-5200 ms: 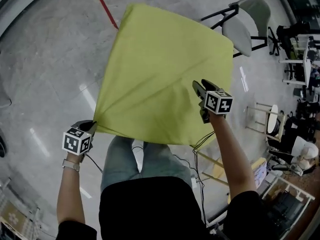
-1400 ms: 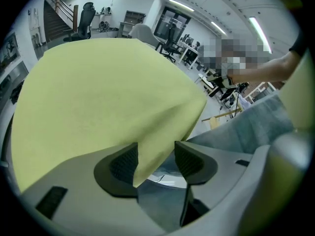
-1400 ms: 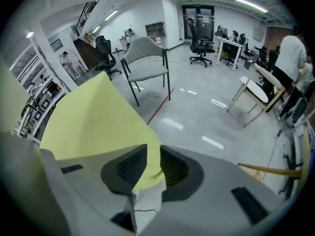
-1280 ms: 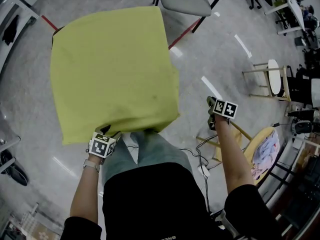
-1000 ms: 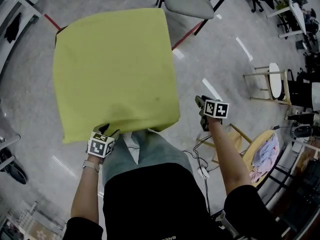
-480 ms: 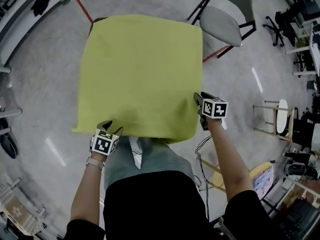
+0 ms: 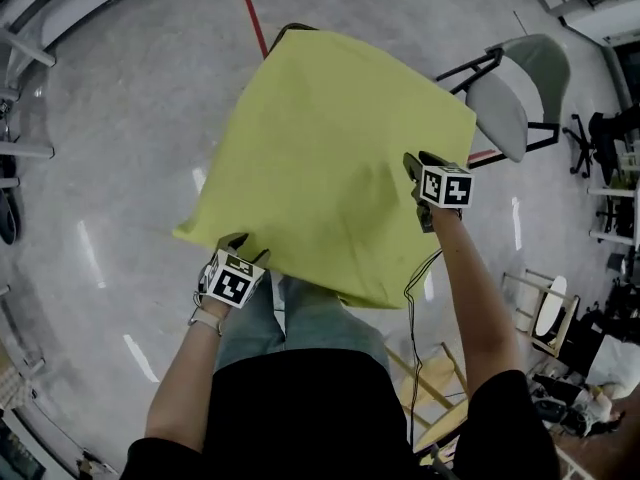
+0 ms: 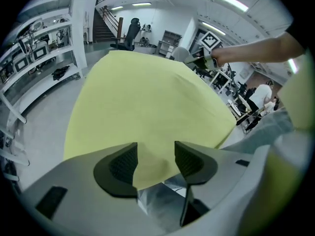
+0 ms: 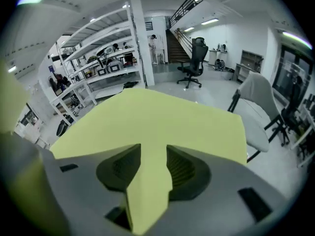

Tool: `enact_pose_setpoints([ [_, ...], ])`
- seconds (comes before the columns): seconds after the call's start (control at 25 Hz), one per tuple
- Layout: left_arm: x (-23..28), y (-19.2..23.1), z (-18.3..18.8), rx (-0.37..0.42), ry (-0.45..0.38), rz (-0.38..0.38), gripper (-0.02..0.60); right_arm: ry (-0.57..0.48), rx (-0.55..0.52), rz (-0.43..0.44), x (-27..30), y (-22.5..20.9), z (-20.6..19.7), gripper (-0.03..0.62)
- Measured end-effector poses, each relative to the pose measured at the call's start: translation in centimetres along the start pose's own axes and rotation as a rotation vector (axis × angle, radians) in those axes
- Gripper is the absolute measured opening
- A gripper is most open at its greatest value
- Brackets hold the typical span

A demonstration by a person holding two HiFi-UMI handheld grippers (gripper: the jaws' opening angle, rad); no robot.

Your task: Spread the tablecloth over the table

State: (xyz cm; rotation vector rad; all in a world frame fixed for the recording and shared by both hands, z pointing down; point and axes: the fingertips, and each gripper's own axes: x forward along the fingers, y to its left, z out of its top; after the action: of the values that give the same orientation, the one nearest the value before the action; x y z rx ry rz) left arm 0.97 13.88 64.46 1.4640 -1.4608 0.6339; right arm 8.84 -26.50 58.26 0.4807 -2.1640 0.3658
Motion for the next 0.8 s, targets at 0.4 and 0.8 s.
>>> enact_pose_setpoints([
  [0.4,-1.2,3.2,-0.3,0.0,-0.027,-0.03,0.239,0.041,-0.245,-0.058,9.2,6.9,11.3,0.156],
  [0.8,-1.6,4.0,0.3,-0.003,-0.082,-0.091,0.201,0.179,-0.303,-0.153,16.3,8.7,11.8,0.069],
])
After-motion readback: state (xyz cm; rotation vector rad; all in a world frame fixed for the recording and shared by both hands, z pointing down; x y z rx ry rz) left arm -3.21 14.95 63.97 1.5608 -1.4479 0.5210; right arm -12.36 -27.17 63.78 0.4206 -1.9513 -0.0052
